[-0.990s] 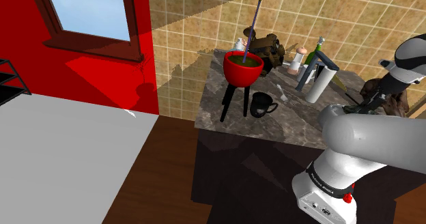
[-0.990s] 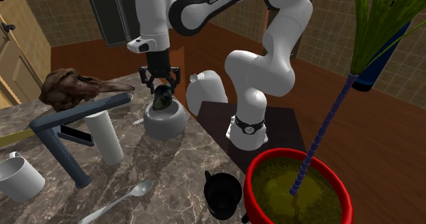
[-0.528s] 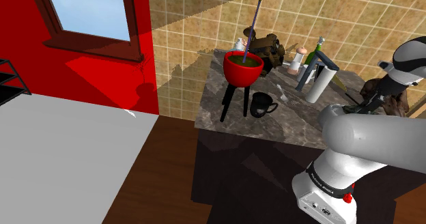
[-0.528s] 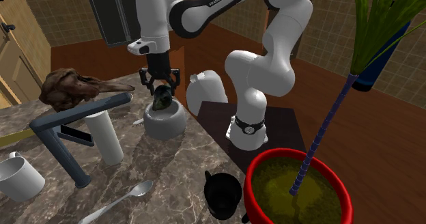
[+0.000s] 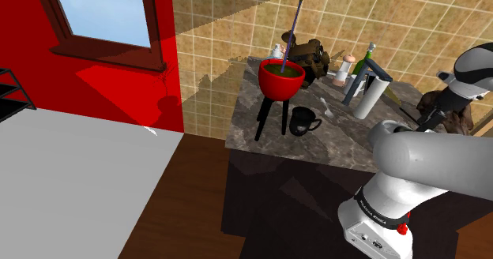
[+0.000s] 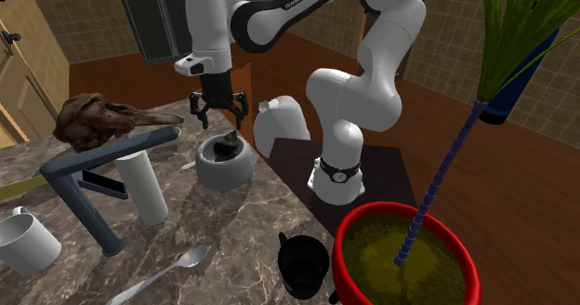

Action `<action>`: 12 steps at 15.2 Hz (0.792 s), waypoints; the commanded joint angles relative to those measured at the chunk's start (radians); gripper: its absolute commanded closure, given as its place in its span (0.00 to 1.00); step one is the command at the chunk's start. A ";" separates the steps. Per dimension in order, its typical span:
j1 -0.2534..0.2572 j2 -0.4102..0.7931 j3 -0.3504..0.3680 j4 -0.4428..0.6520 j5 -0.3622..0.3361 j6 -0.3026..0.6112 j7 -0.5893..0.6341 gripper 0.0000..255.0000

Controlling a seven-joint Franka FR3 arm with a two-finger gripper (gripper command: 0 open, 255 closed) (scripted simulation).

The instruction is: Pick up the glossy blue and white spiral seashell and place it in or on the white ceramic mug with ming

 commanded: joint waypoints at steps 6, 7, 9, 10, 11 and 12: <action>-0.002 -0.045 0.079 0.092 0.059 -0.138 -0.010 0.00; -0.002 -0.045 0.079 0.092 0.059 -0.138 -0.010 0.00; -0.002 -0.045 0.079 0.092 0.059 -0.138 -0.010 0.00; -0.002 -0.045 0.079 0.092 0.059 -0.138 -0.010 0.00; -0.002 -0.045 0.079 0.092 0.059 -0.138 -0.010 0.00; -0.002 -0.045 0.079 0.092 0.059 -0.138 -0.010 0.00</action>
